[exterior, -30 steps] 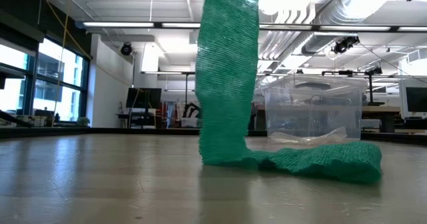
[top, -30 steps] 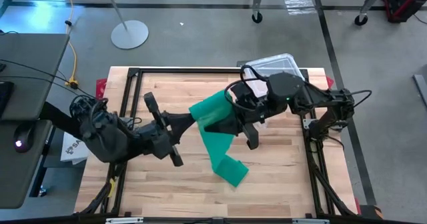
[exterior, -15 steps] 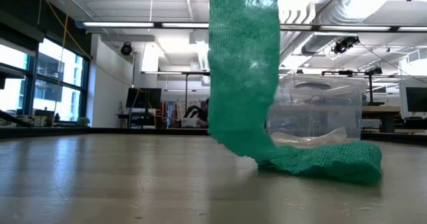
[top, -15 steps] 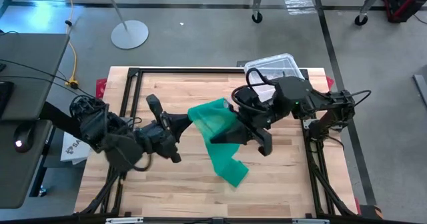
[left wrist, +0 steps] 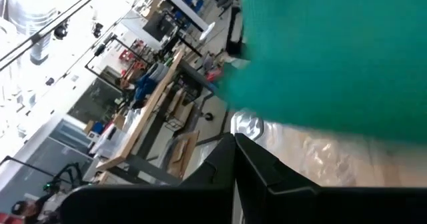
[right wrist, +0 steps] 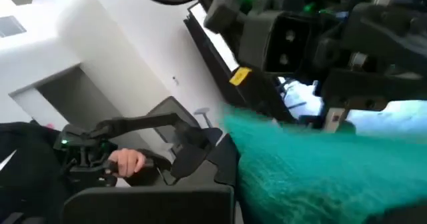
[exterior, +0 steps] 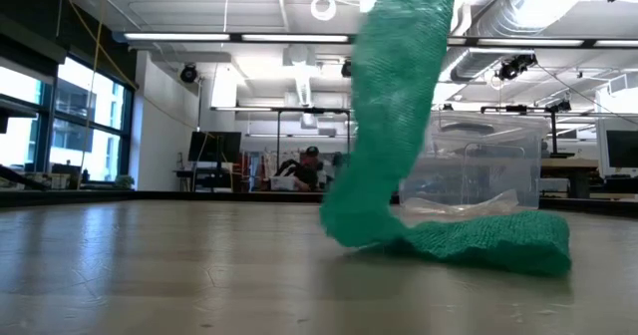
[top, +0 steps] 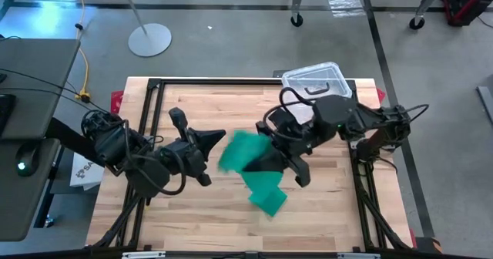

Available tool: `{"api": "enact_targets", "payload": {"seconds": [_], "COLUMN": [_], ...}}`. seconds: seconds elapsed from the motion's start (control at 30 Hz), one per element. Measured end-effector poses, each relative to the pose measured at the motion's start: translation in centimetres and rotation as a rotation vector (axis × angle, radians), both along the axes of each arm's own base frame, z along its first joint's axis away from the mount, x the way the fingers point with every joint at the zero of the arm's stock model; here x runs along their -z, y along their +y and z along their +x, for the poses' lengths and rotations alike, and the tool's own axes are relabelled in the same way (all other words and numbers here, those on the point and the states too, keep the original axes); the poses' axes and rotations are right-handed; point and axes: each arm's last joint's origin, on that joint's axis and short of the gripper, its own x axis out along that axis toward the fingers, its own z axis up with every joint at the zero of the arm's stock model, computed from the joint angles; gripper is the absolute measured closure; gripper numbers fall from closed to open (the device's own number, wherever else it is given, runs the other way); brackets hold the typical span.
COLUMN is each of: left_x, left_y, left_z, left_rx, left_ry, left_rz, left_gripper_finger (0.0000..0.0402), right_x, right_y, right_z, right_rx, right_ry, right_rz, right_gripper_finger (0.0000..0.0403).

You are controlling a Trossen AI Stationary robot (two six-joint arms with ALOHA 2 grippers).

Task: Roll bandage
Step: Roll the green bandage

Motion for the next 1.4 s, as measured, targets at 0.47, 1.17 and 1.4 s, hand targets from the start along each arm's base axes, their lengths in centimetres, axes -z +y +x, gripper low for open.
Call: {"api": "enact_targets", "payload": {"seconds": [0.47, 1.17, 1.4], "left_x": [-0.3, 4.8, 1.3], "left_y": [0.7, -3.7, -1.6], "left_z": [-1.7, 3.0, 5.3], "left_rx": [0.009, 0.272, 0.549], "left_ry": [-0.104, -0.248, -0.516], "left_rz": [-0.242, -0.764, -0.775], "left_gripper_finger": [0.0393, 0.0219, 0.0215], "right_x": [-0.1, -4.7, -5.4], "right_y": [-0.9, -1.3, -1.2], "right_z": [0.1, -3.8, -4.3], "right_rx": [-0.001, -0.190, -0.266], "right_ry": [0.001, -0.388, -0.483], "right_rz": [0.008, -0.078, -0.081], "right_gripper_finger": [0.0403, 0.0403, 0.0403]}}
